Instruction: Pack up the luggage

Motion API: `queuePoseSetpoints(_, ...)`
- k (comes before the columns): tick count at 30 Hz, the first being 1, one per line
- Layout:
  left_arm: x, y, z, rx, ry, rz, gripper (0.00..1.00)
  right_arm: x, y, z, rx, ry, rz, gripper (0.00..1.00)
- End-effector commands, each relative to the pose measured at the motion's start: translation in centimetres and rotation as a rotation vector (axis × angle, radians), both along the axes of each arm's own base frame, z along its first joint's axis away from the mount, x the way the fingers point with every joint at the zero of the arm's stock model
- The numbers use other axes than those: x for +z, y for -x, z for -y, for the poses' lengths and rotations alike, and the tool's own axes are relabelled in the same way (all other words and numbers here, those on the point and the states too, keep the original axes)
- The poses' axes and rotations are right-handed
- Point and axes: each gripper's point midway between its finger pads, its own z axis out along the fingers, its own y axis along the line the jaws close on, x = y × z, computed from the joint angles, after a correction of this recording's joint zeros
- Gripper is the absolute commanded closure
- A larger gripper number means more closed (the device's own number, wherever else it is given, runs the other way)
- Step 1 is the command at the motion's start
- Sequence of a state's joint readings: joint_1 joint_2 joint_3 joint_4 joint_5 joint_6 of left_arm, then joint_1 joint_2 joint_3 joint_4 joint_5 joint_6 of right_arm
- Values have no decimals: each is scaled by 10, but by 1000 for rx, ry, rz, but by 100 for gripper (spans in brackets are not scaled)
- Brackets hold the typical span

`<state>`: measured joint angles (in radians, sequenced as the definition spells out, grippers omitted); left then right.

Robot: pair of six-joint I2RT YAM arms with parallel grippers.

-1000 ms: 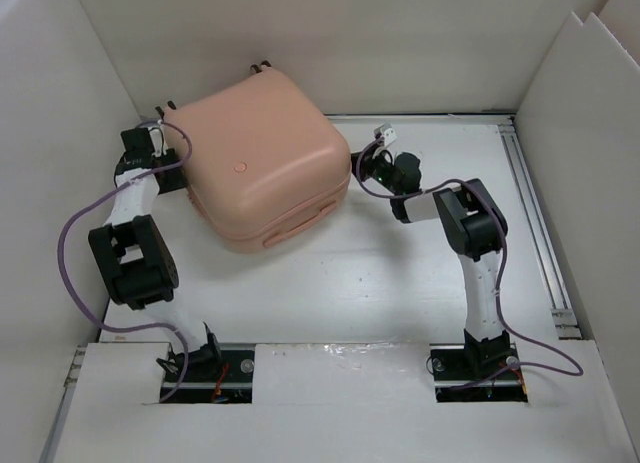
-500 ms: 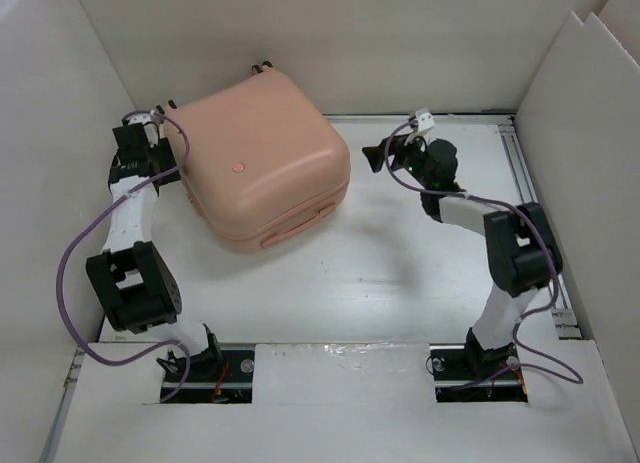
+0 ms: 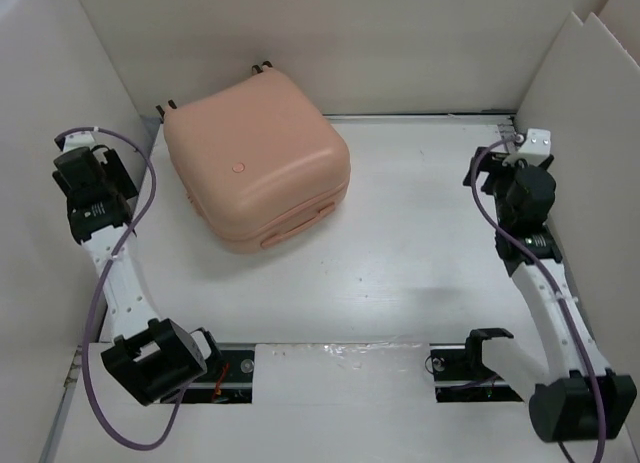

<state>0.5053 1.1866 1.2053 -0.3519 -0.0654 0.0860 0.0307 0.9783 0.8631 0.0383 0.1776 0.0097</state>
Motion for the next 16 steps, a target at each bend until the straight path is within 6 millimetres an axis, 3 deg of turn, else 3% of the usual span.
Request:
queuePoseSetpoints(1, -12, 11, 7, -12, 4, -34, 40, -19, 38, 26, -129, 53, -63, 0)
queuePoseSetpoints(4, -17, 16, 12, -15, 17, -31, 40, -12, 52, 28, -140, 41, -18, 0)
queuePoseSetpoints(10, -13, 17, 23, -45, 44, 0, 40, -18, 63, 29, -163, -10, -28, 0)
queuePoseSetpoints(16, -12, 18, 27, -63, 53, 4, 40, 1, 74, 31, -185, -45, 27, 0)
